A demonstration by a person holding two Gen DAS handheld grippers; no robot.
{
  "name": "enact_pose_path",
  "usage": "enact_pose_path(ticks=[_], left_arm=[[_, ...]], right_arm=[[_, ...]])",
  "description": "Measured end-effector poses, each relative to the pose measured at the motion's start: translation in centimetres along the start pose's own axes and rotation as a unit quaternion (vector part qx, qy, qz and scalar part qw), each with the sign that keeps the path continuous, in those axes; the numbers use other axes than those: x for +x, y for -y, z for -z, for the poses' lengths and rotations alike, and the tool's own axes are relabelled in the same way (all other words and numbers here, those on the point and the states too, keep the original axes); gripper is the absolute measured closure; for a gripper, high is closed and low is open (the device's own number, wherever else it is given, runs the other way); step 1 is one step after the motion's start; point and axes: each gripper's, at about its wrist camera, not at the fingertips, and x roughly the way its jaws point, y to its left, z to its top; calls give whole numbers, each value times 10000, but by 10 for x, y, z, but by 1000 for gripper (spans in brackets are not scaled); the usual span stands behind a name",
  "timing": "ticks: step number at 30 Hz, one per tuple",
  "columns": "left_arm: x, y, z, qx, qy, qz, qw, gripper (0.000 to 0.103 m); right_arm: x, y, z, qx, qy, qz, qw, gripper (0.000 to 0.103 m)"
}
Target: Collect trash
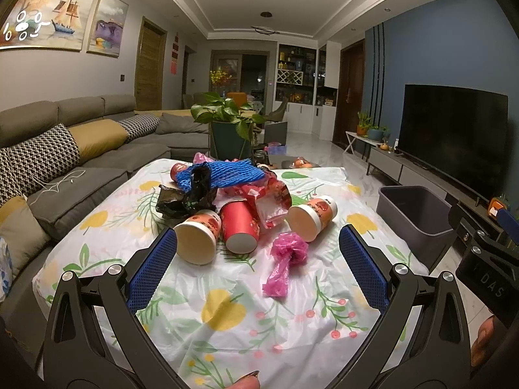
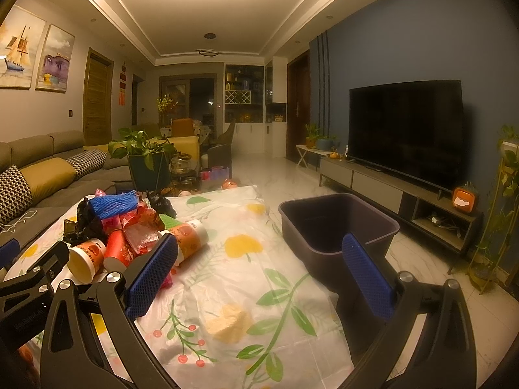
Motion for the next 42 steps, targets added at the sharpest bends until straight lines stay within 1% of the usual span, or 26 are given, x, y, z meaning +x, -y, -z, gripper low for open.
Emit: enact_pose_path(ticks=[8,20,33,37,42], left_arm=[[2,2,0,-32,32,49,10000,4],[6,-7,1,-116,134,141,9997,4],[11,-13,2,-132,294,85,9994,4],[13,-19,6,-146,443,65,9989,6],[28,-36,15,-236,421,-86,9988,15]], right_arm=[[1,0,2,-21,-3,8,10000,5],[6,-1,8,6,-34,-16,10000,5],[18,-8,9,75,-98,-37,9999,5],[25,-9,12,73,-121,-78,9999,5],[43,-20,23,41,-242,-220,9995,5]])
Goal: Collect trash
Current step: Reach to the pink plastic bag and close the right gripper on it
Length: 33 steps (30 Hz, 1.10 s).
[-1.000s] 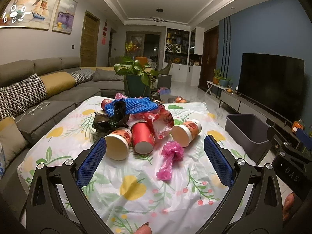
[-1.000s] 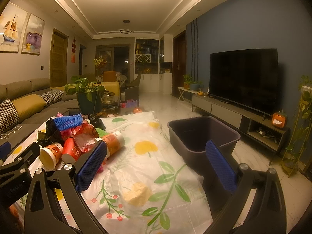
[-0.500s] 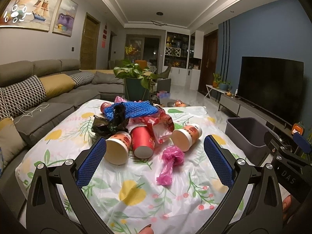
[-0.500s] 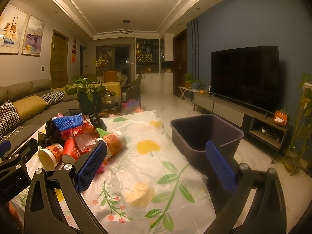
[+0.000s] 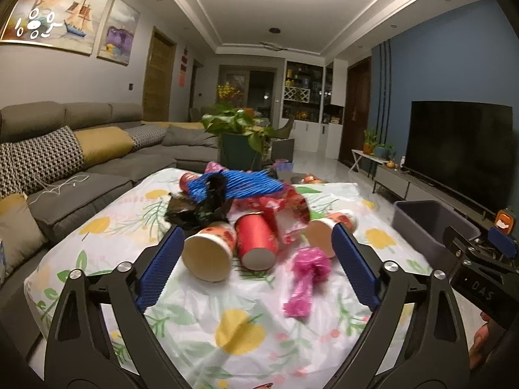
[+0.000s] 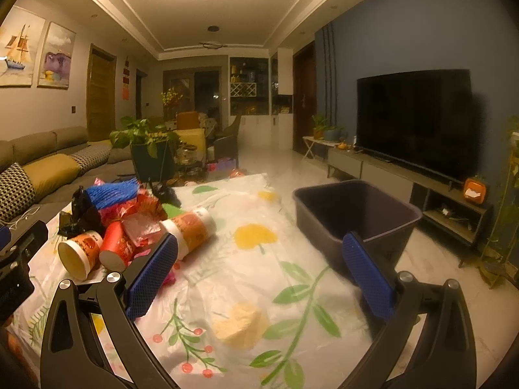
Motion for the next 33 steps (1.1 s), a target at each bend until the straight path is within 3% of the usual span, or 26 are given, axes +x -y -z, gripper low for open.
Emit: enact_pose_path(ticks=[5,13,16,22,28,33], left_arm=[[18,-19,12,-29,-111,-195,9997,25],[43,-49,26,-175,-280,-410,9986,30],[53,-57,28,-229,-317,-459,9982,30],[71,-73,12,-274,-233,-566,9977,30],[94,-81,10,-363,-380,-518,9973,30],[105,-83,7,-356,-437,-449,9974,33]], right_arm=[[27,-22,15,-134,-189,-294,9993,10],[64,-69,37,-317,-377,-880,9949,15],[77,-92,42,-486,-444,-1073,9920,29],[98,-113,46,-606,-622,-1161,9894,35],[116,-129,54,-835,-912,-1194,9851,56],[112,-127,53,-867,-864,-1197,9852,71]])
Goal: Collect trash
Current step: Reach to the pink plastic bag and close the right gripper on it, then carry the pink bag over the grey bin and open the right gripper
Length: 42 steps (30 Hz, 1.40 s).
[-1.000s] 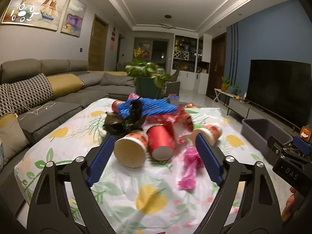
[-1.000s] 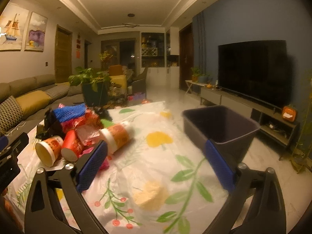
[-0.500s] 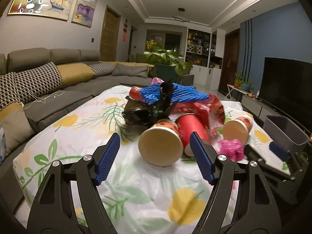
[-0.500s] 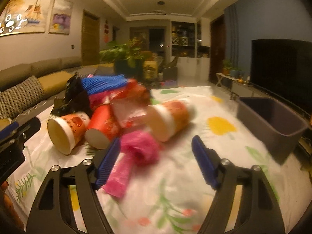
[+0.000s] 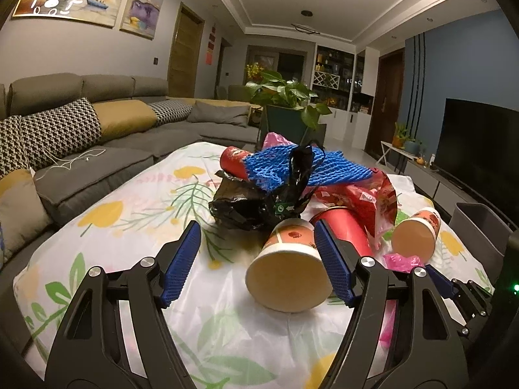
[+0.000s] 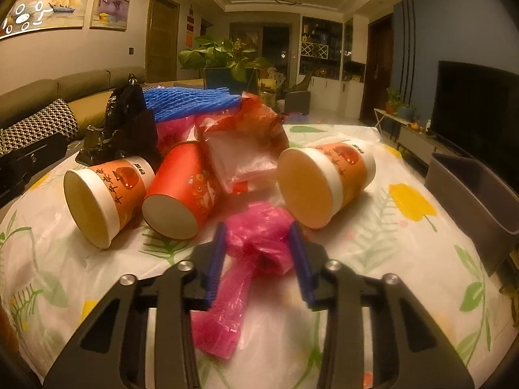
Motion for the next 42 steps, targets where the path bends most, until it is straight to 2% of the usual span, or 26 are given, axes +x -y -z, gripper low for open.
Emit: enact_pose_path(ticks=[2,5,9,12,15,18,19,20,26,32,35,42], left_arm=[[5,0,-4,-2,-45,64,10000,38],[16,0,-16,-66,-126,221,9997,42],[33,5,-32,38,-82,350,9993,42],[56,7,-37,9,-358,528,9980,43],[75,6,-39,0,-594,620,9963,58],[83,7,-38,56,-669,758,9949,82],[84,8,-38,89,-692,795,9944,94],[85,11,-38,118,-687,798,9944,99],[64,14,-41,112,-359,785,9962,102],[14,21,-54,160,193,735,9970,102],[-2,27,-58,190,343,770,9963,102],[-28,55,-62,329,468,1147,9917,102]], right_arm=[[-5,1,0,7,67,37,10000,77],[-12,9,0,96,129,15,9999,78],[-20,19,-4,157,239,70,9996,79],[-20,24,-6,185,236,70,9995,79],[-22,26,-7,169,255,82,9995,79],[-22,29,-9,177,260,80,9995,79],[-22,30,-11,183,256,78,9995,79],[-23,31,-11,186,255,75,9995,79],[-32,37,-12,232,280,-6,9993,79],[-53,44,-18,245,463,-169,9985,79],[-63,53,-19,292,506,-218,9981,79],[-85,75,-25,413,663,-206,9967,79]])
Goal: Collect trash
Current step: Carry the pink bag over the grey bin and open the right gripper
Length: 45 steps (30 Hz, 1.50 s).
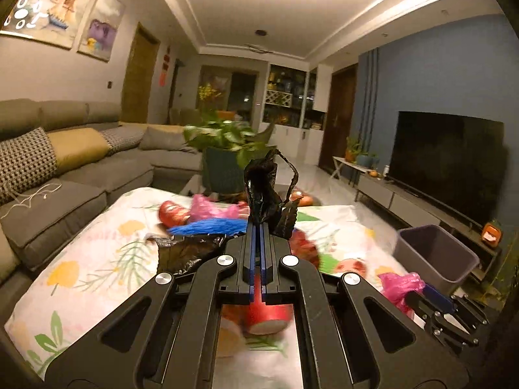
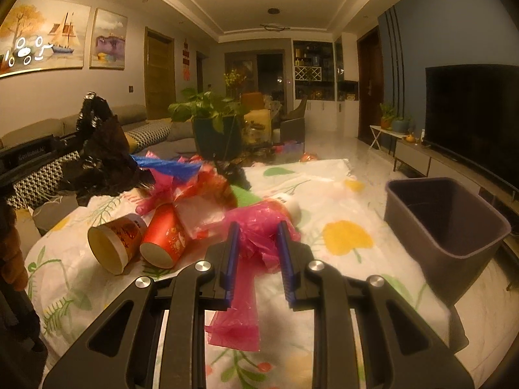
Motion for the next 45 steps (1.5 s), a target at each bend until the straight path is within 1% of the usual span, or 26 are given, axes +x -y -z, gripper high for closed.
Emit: enact_pose_path(ticks=[5,10,13,16,18,21,26,30,35,37,40,43,45], left_arm=[[1,30,1,150,-50,315,9994,102],[7,63,3,323,-96,619,9975,102],[8,78,2,330,-98,815,9961,102],[10,93,-1,283,-119,1191,9924,102],[10,100,-4,279,-114,1377,9900,102],[11,110,-5,285,-82,1559,9873,102],[19,121,-9,168,-175,2072,9780,102],[23,127,-16,224,-81,2227,9746,102],[34,149,-19,388,-14,2331,9717,102],[40,162,-21,434,-26,2360,9708,102],[52,184,-21,462,-62,2504,9670,102],[65,212,-18,570,-29,2624,9633,102],[74,234,-16,652,-13,2747,9593,102]], right_arm=[[-12,19,-9,28,102,74,9999,79],[-23,42,-17,57,225,235,9995,79],[-28,54,-21,72,300,321,9990,79],[-30,67,-25,161,335,372,9986,79],[-32,78,-28,240,370,438,9981,79],[-32,90,-29,261,412,587,9971,79],[-26,107,-29,332,375,767,9958,79],[-24,120,-33,334,431,897,9945,79],[-26,140,-41,390,563,1069,9919,79],[-26,152,-46,420,624,1189,9900,79],[-25,170,-53,455,680,1377,9871,79],[-25,186,-59,391,750,1593,9836,79],[-23,198,-63,357,786,1722,9813,79]])
